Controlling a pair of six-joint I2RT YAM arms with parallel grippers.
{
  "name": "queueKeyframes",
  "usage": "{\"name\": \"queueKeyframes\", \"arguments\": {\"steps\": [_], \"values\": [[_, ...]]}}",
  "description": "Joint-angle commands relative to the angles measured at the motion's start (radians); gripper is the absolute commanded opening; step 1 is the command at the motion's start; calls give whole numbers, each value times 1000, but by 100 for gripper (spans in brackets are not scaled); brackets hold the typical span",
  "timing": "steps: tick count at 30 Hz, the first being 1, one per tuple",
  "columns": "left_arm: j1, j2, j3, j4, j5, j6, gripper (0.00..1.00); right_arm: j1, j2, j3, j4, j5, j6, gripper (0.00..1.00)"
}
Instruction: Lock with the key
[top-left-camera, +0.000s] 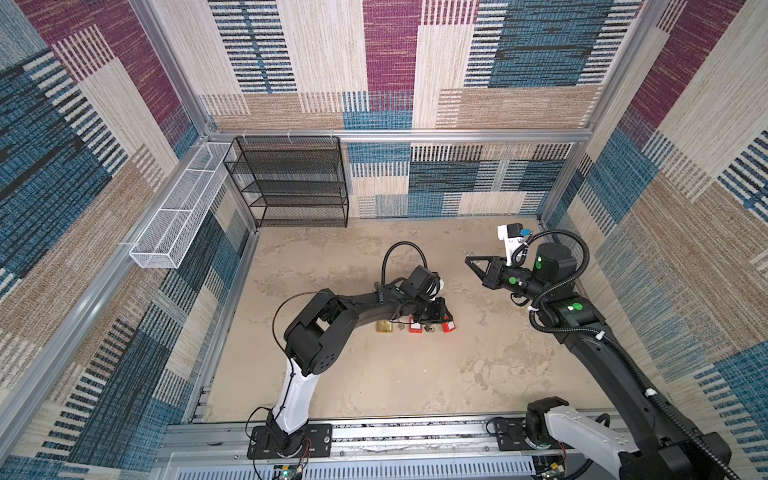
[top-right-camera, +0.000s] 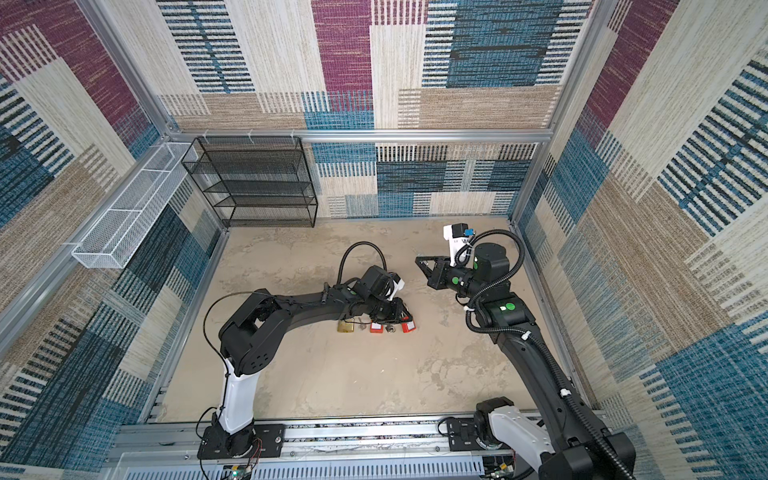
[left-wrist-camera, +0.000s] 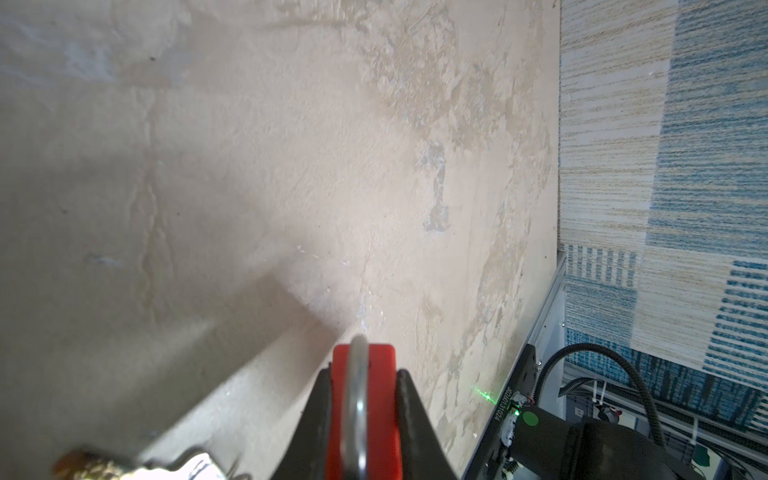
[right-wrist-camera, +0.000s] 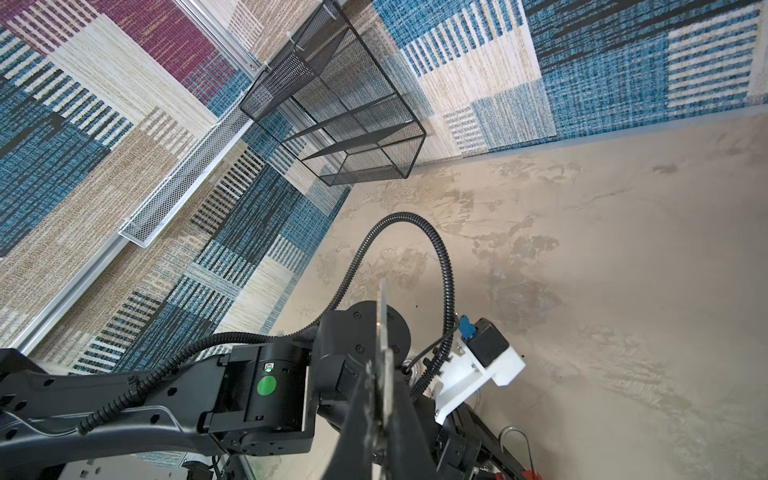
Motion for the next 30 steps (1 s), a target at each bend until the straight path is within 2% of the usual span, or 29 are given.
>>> {"name": "queueKeyframes", "arguments": {"steps": [1, 4, 6, 14, 30], "values": [[1, 24, 35, -43, -12, 30, 12, -2, 0, -3, 21, -13, 10, 0], [1, 36, 50, -58, -16, 36, 15, -2, 0, -1, 21, -16, 11, 0], [1, 35, 53, -71, -32, 43, 25, -3, -4, -1, 18, -17, 10, 0], [1, 19, 62, -106, -66, 73, 45, -4, -9, -3, 15, -22, 14, 0], [14, -11, 74, -146, -144, 61, 50, -14, -9, -10, -17, 5, 42, 0]]}}
